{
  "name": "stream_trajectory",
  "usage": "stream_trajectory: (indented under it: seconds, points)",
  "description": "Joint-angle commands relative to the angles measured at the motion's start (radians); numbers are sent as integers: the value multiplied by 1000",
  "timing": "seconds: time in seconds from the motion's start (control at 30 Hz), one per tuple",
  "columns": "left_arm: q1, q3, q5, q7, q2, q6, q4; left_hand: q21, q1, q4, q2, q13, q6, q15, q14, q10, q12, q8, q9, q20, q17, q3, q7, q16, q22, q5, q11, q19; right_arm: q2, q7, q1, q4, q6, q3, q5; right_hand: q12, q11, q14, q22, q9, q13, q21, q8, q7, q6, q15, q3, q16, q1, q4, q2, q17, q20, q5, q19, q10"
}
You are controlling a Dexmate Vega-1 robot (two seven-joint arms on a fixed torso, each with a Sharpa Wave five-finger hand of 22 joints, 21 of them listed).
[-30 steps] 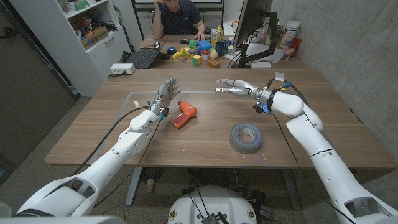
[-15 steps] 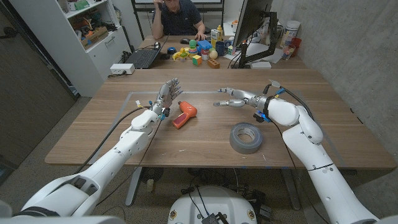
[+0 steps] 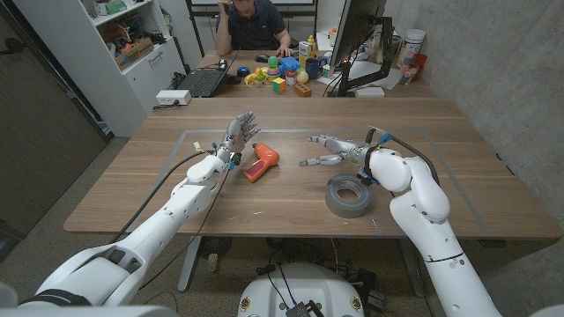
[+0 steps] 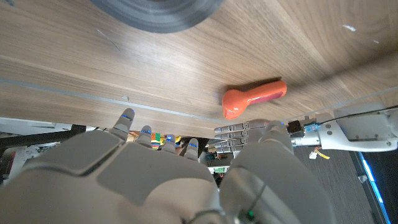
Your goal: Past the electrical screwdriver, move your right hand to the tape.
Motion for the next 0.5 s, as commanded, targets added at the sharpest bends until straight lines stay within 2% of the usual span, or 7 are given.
stream_trajectory:
  seconds: [0.03,0.4,0.5]
  points:
    - [-16,-7,8,-27,-18,0,34,-1,-3,1,94,4,0,-53,15,0,6,3,3,-28,3,1,-7,8,2,3,-8,9,136,95,-89,-71,46,-54,-397,0,15,-192,3,3,7,-14,-3,-3,-24,13,-9,-4,8,1,6,7,1,-4,-30,-250]
    - [-15,-14,14,-37,-21,5,34,-3,-3,1,94,4,0,-53,15,1,6,3,3,-29,3,1,-6,8,2,3,-9,10,240,123,-124,-59,89,-54,-572,7,23,-212,4,5,11,-28,-4,-3,-50,17,-18,-5,7,5,9,8,2,-5,-36,-264]
    - [-11,-17,14,-36,-18,9,28,-3,-3,1,94,4,0,-53,15,2,6,3,3,-29,3,1,-6,8,2,3,-9,10,259,131,-133,-55,92,-55,-617,9,36,-222,4,7,13,-36,-4,-3,-64,20,-22,-4,8,6,13,9,2,-6,-40,-274]
